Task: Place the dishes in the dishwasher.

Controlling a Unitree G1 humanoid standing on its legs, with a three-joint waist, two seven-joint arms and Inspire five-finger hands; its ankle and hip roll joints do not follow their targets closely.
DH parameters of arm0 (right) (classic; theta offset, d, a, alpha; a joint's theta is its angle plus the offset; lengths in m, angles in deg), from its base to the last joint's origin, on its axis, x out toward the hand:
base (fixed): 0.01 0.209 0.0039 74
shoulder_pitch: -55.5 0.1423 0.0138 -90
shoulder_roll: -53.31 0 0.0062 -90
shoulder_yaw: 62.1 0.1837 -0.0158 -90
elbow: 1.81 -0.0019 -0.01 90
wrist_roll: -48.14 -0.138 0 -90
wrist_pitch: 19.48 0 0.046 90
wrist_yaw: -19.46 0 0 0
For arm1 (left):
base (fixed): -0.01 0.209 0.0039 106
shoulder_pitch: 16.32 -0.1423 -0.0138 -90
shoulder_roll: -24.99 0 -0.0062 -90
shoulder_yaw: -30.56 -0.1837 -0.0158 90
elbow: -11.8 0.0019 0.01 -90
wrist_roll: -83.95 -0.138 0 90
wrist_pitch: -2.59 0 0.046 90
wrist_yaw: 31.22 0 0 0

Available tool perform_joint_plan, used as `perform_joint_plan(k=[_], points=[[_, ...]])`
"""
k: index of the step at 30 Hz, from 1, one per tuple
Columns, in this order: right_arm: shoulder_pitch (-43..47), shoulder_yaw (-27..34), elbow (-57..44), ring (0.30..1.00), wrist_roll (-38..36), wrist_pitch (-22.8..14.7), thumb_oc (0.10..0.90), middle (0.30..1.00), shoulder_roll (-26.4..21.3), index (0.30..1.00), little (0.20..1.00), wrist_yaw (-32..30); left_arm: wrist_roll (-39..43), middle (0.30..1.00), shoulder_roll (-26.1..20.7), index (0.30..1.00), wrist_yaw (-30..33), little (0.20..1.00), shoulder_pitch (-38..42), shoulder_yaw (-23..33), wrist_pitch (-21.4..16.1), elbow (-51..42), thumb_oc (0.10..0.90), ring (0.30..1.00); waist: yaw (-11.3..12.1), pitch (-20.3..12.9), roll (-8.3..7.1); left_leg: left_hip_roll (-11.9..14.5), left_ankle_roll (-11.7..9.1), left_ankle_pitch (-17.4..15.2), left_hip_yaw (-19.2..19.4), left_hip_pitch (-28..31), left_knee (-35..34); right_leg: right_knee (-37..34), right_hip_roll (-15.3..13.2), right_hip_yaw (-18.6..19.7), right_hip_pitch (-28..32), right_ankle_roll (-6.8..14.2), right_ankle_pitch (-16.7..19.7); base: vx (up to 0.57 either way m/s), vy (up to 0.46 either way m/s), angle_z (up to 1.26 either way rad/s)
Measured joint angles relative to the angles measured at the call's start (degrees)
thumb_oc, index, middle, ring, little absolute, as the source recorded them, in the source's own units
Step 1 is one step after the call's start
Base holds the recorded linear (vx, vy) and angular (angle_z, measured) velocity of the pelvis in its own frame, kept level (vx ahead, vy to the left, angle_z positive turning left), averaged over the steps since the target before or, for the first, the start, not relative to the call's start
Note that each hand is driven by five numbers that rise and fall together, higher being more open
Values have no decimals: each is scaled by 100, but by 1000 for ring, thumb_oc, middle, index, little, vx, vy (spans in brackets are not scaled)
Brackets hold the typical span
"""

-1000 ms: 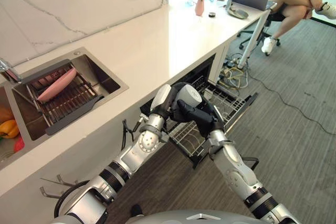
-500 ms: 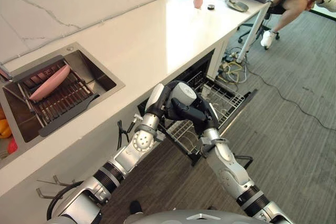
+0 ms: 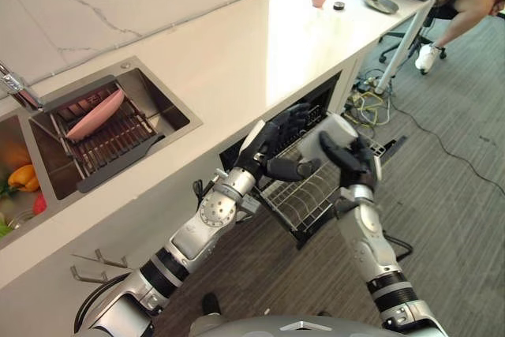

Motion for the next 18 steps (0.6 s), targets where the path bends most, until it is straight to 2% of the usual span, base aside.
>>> perform_joint_plan(k=[5,14,16,17,18], points=[[-31,166,211,300,-144,-7,400,300,-59,300,300,-191,343,900,78,900,-114,900,-3,36,-118,-161,800,900,-4,-14,45,-30,0,0,-33,52,0,0,-25,-43,85,-1,-1,-9,6,4],[-31,17,211,300,-143,4,400,300,-11,300,300,-162,779,900,114,900,-317,900,-232,57,-117,-157,800,900,83,-34,83,-88,63,46,-308,-83,-2,-1,-25,-255,160,-4,-32,-19,3,16],[-32,-38,212,300,-130,79,400,300,-53,300,300,-66,1607,900,131,900,-622,900,-1125,234,-46,-108,800,900,87,-45,101,-93,67,49,-334,-95,-2,-2,-26,-288,164,-3,-40,2,2,5],[-32,-38,212,300,-130,79,400,300,-53,300,300,-66,1607,900,131,900,-622,900,-1125,234,-46,-108,800,900,87,-45,101,-93,67,49,-334,-95,-2,-2,-26,-288,164,-3,-40,0,0,0],[-33,-48,230,300,-57,170,400,300,-78,300,300,20,1896,900,-12,900,-771,900,-1676,298,91,190,800,900,115,-63,131,-94,67,49,-334,-95,-2,-1,-28,-289,166,-2,-41,0,0,0]])
